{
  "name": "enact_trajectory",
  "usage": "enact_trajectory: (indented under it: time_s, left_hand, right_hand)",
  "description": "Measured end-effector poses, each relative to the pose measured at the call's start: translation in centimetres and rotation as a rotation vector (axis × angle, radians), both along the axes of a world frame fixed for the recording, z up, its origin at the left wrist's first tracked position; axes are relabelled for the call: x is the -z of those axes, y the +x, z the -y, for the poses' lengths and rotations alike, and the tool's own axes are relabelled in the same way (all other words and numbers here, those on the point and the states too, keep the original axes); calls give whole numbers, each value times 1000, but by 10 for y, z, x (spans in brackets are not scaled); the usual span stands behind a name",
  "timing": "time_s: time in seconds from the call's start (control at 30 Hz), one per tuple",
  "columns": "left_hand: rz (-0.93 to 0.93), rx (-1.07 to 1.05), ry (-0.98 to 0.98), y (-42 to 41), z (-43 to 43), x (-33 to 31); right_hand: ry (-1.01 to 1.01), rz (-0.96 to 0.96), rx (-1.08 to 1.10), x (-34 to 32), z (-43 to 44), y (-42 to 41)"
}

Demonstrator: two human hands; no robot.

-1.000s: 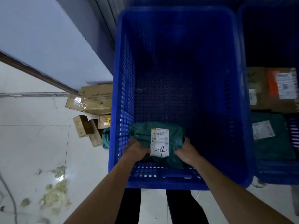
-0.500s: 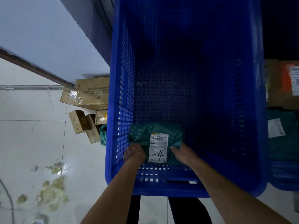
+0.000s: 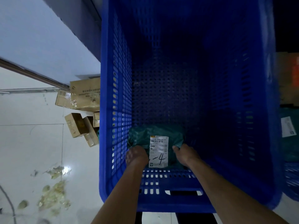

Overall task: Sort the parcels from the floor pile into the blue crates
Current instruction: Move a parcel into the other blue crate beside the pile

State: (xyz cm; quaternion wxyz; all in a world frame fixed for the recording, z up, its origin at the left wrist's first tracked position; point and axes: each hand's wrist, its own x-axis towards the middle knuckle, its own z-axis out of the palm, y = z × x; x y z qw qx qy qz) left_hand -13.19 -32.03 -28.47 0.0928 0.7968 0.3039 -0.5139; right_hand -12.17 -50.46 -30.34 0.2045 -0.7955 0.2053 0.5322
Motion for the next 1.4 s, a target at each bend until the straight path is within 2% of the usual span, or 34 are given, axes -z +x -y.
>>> enact_trajectory:
  time_s: [0.13, 0.27, 0.43, 0.63, 0.87, 1.07, 1.3, 1.4]
  left_hand:
    - [-36, -19, 6, 3, 3, -10]
    - [-58, 28, -53, 7, 8, -34]
    - [-42, 152, -199, 21, 16, -91]
    - [65, 147, -367, 24, 18, -171]
    - [164, 231, -375, 18, -2, -259]
    - [342, 266, -375, 23, -38, -316]
    - [433, 328, -350, 19, -89, -348]
    - [447, 336, -353, 13, -113, -341]
  right_hand:
    - [-21, 25, -60, -10, -2, 0]
    - [33, -1, -27, -37, -1, -3]
    - [48, 38, -95, -99, -4, 2]
    - [85, 71, -92, -188, -11, 3]
    - [82, 97, -148, -272, -23, -6]
    - [65, 120, -254, -321, -45, -13]
    - [27, 191, -241, -356, -80, -21]
    - [14, 217, -219, -363, -91, -32]
